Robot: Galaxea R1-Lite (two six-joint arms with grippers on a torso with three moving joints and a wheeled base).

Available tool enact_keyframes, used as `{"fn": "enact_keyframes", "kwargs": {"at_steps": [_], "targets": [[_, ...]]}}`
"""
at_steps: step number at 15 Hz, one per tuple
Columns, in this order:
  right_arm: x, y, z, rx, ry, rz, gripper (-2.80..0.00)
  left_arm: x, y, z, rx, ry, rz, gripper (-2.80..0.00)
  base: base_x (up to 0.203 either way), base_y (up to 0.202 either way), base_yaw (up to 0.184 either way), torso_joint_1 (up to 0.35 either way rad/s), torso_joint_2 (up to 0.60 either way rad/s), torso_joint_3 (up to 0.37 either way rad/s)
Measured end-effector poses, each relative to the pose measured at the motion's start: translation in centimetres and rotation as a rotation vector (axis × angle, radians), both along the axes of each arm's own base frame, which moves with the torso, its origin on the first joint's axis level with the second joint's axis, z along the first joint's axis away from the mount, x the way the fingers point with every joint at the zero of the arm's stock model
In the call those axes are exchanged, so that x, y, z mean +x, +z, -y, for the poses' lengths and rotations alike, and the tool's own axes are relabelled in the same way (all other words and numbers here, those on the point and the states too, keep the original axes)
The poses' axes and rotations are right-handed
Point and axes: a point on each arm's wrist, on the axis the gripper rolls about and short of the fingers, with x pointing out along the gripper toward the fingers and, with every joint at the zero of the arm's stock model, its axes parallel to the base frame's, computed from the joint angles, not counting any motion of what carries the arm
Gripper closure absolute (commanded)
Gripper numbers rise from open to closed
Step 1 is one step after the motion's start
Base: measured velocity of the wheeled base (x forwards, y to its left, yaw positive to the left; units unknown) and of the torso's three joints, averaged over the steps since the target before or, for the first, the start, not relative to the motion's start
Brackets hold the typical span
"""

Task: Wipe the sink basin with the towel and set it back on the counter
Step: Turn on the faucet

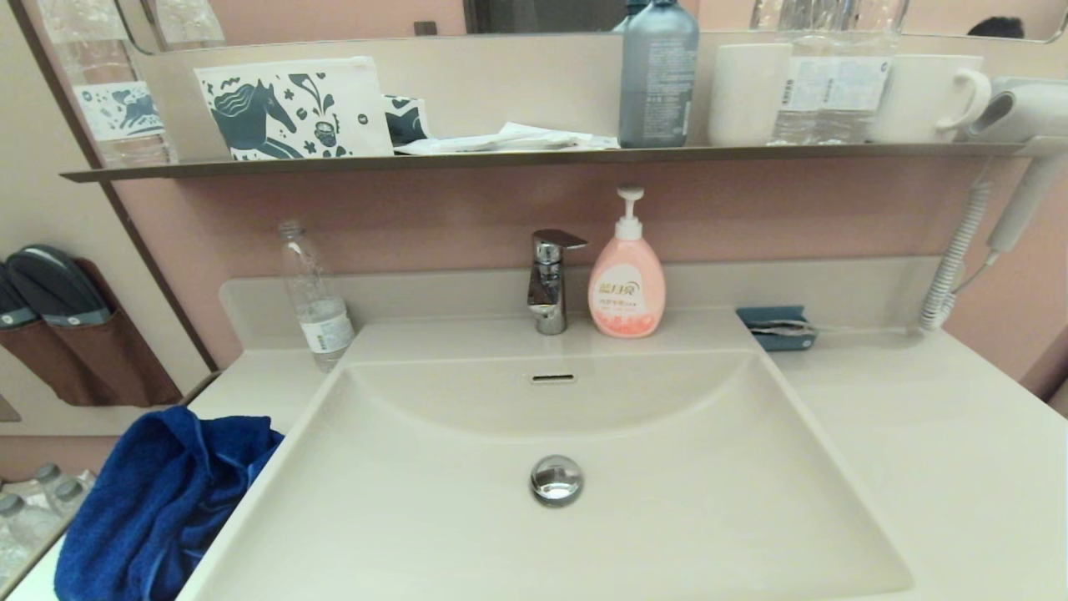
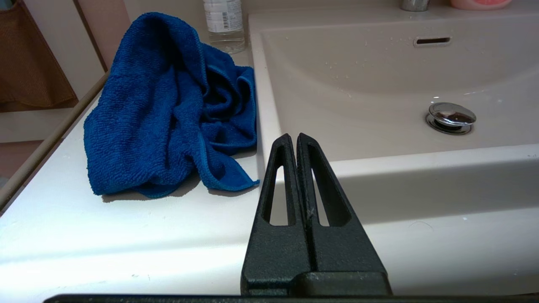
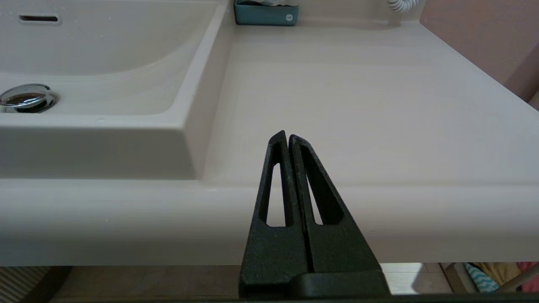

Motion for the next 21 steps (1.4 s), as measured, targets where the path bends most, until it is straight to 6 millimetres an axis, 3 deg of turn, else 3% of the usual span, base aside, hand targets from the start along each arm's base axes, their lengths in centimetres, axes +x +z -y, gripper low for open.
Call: {"fn": "enact_keyframes", "kwargs": {"at_steps": [11, 14, 17, 21], "targets": [[-0.1, 0.4, 0.0, -0.005, 0.0, 0.014, 0.0, 0.0, 0.0, 0.0, 0.0, 0.0, 0.0, 0.0, 0.0, 0.0, 0.0, 0.0, 0.0, 0.0], [-0.5, 2.3, 0.0, -0.008, 0.007, 0.062, 0.0, 0.0, 0.0, 0.0, 0.0, 0.0, 0.0, 0.0, 0.0, 0.0, 0.0, 0.0, 0.0, 0.0], [-0.4, 5.7, 0.0, -0.008, 0.024, 0.073, 0.0, 0.0, 0.0, 0.0, 0.0, -0.001, 0.0, 0.0, 0.0, 0.0, 0.0, 0.0, 0.0, 0.0], [2.0, 11.4, -0.1, -0.008, 0.085, 0.019, 0.0, 0.0, 0.0, 0.0, 0.0, 0.0, 0.0, 0.0, 0.0, 0.0, 0.0, 0.0, 0.0, 0.0]]}}
